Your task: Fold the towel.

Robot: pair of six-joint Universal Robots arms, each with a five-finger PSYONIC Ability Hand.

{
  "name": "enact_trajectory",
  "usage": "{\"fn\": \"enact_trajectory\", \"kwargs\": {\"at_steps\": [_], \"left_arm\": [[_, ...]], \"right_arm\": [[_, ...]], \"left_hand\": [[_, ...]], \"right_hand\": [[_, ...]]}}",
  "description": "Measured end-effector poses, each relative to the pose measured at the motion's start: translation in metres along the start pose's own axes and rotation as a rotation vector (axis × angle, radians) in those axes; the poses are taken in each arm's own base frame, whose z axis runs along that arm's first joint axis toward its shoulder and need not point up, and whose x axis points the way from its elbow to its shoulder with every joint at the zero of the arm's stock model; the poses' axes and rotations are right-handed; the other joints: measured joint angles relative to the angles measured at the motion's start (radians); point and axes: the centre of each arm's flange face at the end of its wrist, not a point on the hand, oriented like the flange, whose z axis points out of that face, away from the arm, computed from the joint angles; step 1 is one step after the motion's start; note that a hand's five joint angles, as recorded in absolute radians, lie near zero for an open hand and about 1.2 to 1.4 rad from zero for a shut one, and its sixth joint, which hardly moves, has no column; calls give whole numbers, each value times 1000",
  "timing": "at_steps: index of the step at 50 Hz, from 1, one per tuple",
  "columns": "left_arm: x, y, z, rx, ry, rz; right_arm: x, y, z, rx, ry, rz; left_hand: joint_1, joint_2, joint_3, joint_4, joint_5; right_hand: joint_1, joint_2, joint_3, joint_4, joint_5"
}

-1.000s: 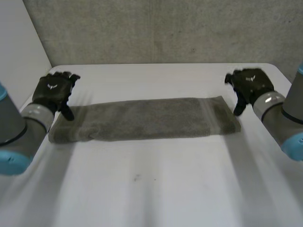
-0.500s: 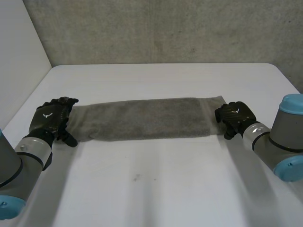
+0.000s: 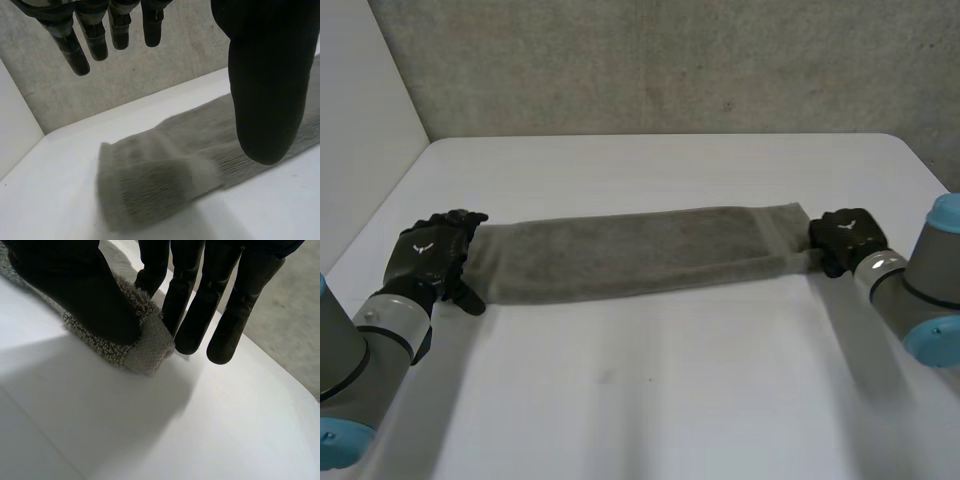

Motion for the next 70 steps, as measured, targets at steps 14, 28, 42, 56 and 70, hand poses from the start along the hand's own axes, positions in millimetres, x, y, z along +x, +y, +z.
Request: {"fn": "enact_trajectory", "kwargs": {"at_steps": [14,28,42,56,70], "left_arm": [[0,-8,-2,26,-2,4],[6,-42,-3,134,15,11],[13,-60,3,169,41,-28],[28,-52,12,148,82,-24],[75,-65,29,201,208,-21]], "right_arm": [[128,4,-21,-148,232,-7],[90,-100,-18,139,197,-108],[-185,-158,-64,486,-332,-175],[-227,-124,-82,380,-468,-105],[-97,-100,-79,152,-258,171]], "left_hand": [[0,0,0,0,0],[0,0,0,0,0],[0,-1,0,0,0],[0,-1,0,0,0],[0,-1,0,0,0]], "right_hand": [[13,0,4,0,2],[17,0,11,3,4],[21,6,11,4,10],[-790,-756,-743,-747,-664],[-1136,-947,-968,-956,-901]]}}
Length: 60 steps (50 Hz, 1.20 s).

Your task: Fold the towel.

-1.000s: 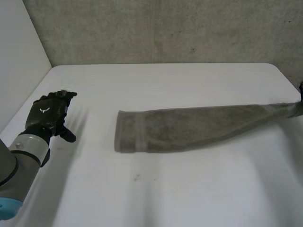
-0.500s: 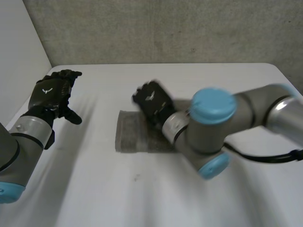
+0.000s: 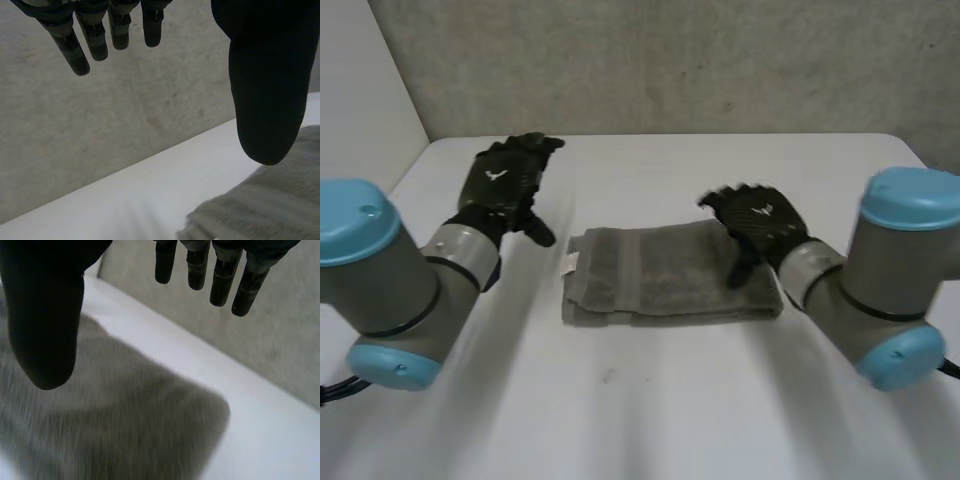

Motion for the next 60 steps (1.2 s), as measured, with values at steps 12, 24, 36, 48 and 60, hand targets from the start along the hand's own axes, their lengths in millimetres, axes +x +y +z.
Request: {"fn": "enact_trajectory", "kwargs": {"at_steps": [12,24,36,48,60], "left_arm": [[29,4,0,-13,41,-4],[22,1,-15,-37,22,-4],[3,-13,-24,-30,-41,-5],[-10,-20,-20,-22,-90,-51],[10,-17,3,-9,-30,-67]], "right_arm": [[33,64,-13,-192,73,5],[45,38,16,-42,121,-50],[-67,-37,32,231,-161,-153],[-153,4,18,114,-449,-179],[-74,-35,26,113,-114,69]], "left_hand": [[0,0,0,0,0],[0,0,0,0,0],[0,0,0,0,0],[0,0,0,0,0],[0,0,0,0,0]], "right_hand": [[645,505,521,498,459],[1122,952,971,956,900],[1123,952,973,956,912],[448,311,316,319,334],[-3,2,0,-1,-5]]}}
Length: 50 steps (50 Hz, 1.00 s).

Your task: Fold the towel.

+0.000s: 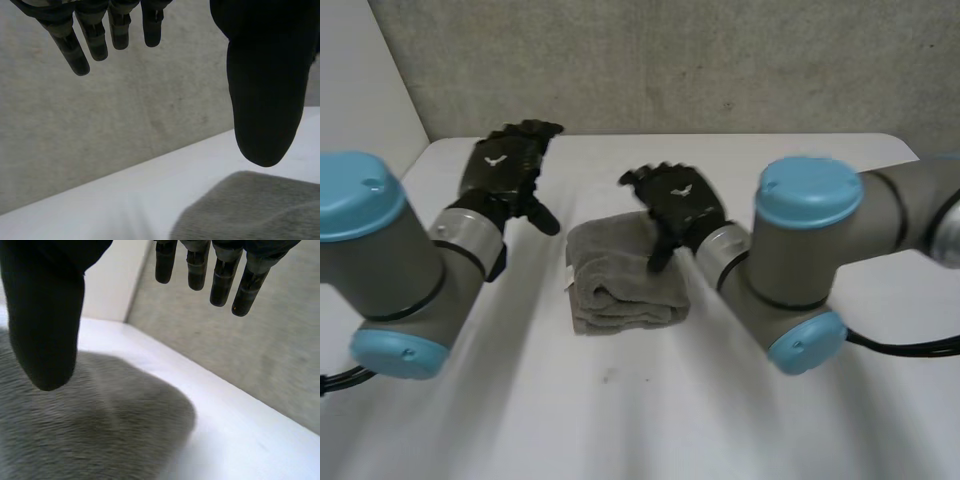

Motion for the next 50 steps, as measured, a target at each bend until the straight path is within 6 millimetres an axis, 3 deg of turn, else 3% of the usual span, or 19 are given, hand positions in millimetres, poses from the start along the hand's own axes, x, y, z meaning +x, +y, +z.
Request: {"fn": "enact_trajectory", "kwargs": {"at_steps": [4,7,8,10,13,16,21,26,31,35,36,37,38,40,41,45,48,50], "left_arm": [[19,22,9,-58,47,-11],[24,32,12,-88,60,-13],[31,48,15,-135,74,-15],[35,64,17,-187,82,-15],[36,77,19,-228,80,-14],[32,98,19,-316,56,-8],[27,109,15,-378,29,0],[25,106,10,-393,13,7],[25,75,7,-336,2,6],[26,24,4,-216,2,1],[26,24,4,-216,2,1],[26,13,2,-189,1,-1],[22,-28,-4,-95,-8,-6],[19,-46,-9,-54,-15,-9],[12,-70,-15,-6,-34,-11],[-10,-120,-39,67,-96,-12],[-21,-141,-57,83,-132,-12],[-23,-145,-60,83,-138,-13]], "right_arm": [[26,4,3,-15,60,121],[32,11,5,-35,65,146],[34,14,7,-47,65,156],[40,35,13,-115,55,183],[42,45,16,-149,44,192],[41,68,24,-217,6,204],[38,84,30,-265,-26,197],[38,76,31,-256,-32,167],[43,24,23,-151,-20,114],[51,-32,5,-24,15,65],[51,-32,5,-24,15,65],[53,-40,2,-5,24,56],[64,-73,-15,77,74,17],[69,-85,-23,105,101,1],[80,-105,-37,150,162,-28],[104,-139,-73,215,317,-77],[113,-151,-94,213,400,-86],[114,-152,-98,209,414,-85]], "left_hand": [[0,0,0,0,0],[0,0,0,0,0],[0,0,0,0,0],[0,0,0,0,0],[0,0,0,0,0],[0,0,0,0,0],[0,0,0,0,-2],[0,0,0,0,-2],[0,0,0,0,-2],[0,0,-1,0,-2],[0,0,-1,0,-2],[0,0,-1,0,-2],[0,0,-2,0,-2],[0,0,-2,0,-2],[0,0,-2,0,-2],[0,0,-2,0,-2],[0,0,-2,0,-2],[0,0,-2,0,-2]], "right_hand": [[0,0,0,0,1],[0,0,0,0,1],[0,0,0,0,1],[0,0,0,0,1],[0,0,0,0,1],[0,0,0,0,1],[-1,0,0,0,1],[-5,0,0,0,1],[-5,0,0,0,0],[-5,0,0,0,0],[-5,0,0,0,0],[-5,0,0,0,0],[-5,0,0,0,0],[-5,0,0,-1,0],[-5,0,0,-2,0],[-5,0,0,-2,-2],[-5,0,0,-2,-3],[-5,0,0,-2,-3]]}}
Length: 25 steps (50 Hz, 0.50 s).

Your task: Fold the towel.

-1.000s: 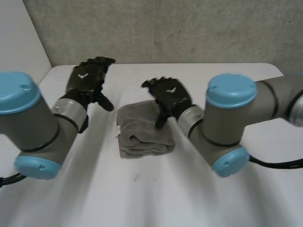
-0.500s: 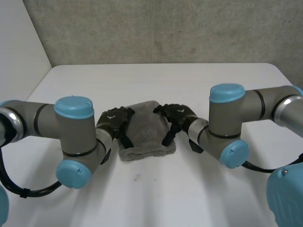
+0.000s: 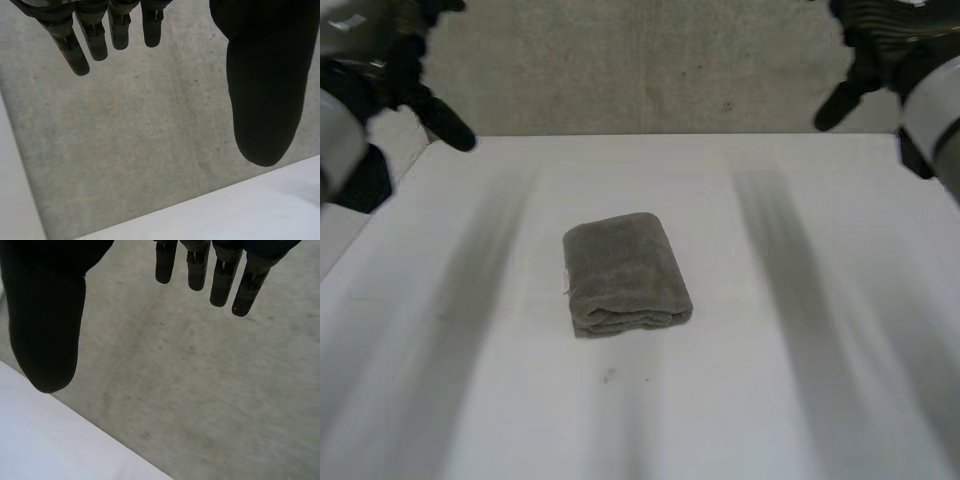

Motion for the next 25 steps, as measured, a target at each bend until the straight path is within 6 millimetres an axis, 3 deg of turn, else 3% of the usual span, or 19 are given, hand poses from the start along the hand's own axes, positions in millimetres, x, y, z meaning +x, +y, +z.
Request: {"fn": "enact_trajectory", "kwargs": {"at_steps": [1,8,25], "left_arm": [[-5,-11,-12,-9,-15,-1],[-6,-22,-40,-61,-17,0],[3,-24,-49,-58,19,-2]], "right_arm": [[7,-4,-9,-26,32,-3],[10,3,-25,-136,41,12],[1,12,-31,-177,2,20]], "left_hand": [[0,0,0,0,0],[0,0,0,0,0],[0,0,0,0,0]], "right_hand": [[0,0,0,0,-1],[0,0,0,0,-1],[0,0,0,0,-1]]}}
